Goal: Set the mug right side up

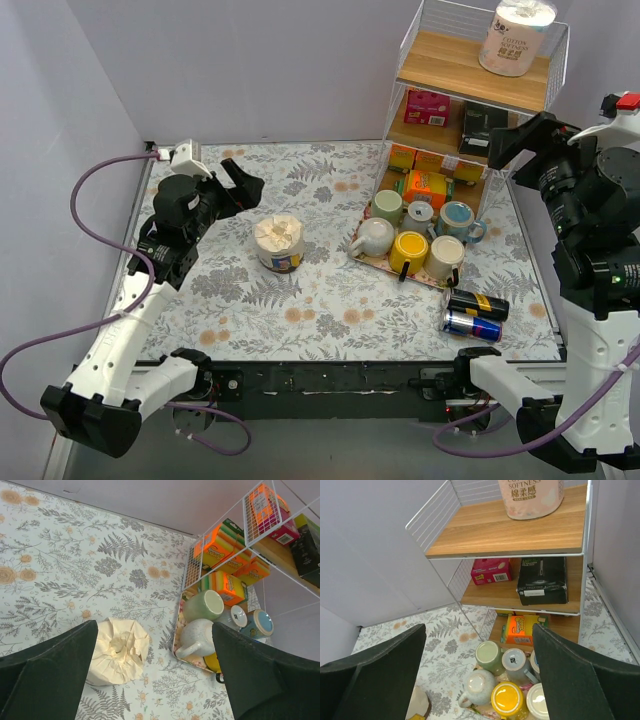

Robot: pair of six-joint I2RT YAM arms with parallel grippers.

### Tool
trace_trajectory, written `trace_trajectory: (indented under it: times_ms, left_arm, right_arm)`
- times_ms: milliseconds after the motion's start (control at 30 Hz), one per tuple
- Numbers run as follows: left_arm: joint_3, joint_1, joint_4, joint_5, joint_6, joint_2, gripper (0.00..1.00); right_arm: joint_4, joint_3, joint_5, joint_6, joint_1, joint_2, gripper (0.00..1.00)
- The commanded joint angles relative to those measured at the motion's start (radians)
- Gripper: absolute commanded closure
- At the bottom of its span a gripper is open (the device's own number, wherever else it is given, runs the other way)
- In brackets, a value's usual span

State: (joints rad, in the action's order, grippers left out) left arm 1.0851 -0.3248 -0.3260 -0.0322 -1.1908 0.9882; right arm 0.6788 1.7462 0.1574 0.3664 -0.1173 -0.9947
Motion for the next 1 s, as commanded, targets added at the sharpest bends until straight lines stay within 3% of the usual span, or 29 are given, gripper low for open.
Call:
trace_trajectory:
  times_ms: [0,167,367,433,600,733,967]
  left_arm:
    - [-0.028,-0.019,0.019,0.024,0.022,-0.033,0.02]
    - [-0.2,-0.025,0.071,0.087,0.008,-0.071,0.02]
    - [-0.286,-0.026,0.036,0.28,0.02,-0.037,0.02]
    - [-0.277,-0.026,-0.03,0.412,0.042,0.012,0.02]
    - [-0.324,-0.031,-0.114,0.537,-0.033,0.041,0.02]
    - [-0.376,-0.042,-0.111,0.511,-0.09,-0.016,0.02]
    - [-0.425,-0.071,-0.076,0.387,-0.206,0.09,0.02]
  right_arm:
    - [0.005,-0.016,0.025,-0.007,0.004,0.033,0.04]
    - [0.177,0.056,-0.015,0.011,0.004,-0.061,0.02]
    - [0.032,-0.046,-0.149,-0.061,0.004,0.019,0.01]
    - [0.033,-0.05,-0.15,-0.061,0.005,0.025,0.01]
    - [0.074,-0.056,-0.272,-0.073,0.004,-0.004,0.02]
    - [0.01,-0.135,-0.39,-0.049,0.004,0.005,0.02]
    - [-0.116,-0.333,-0.521,0.028,-0.004,0.051,0.05]
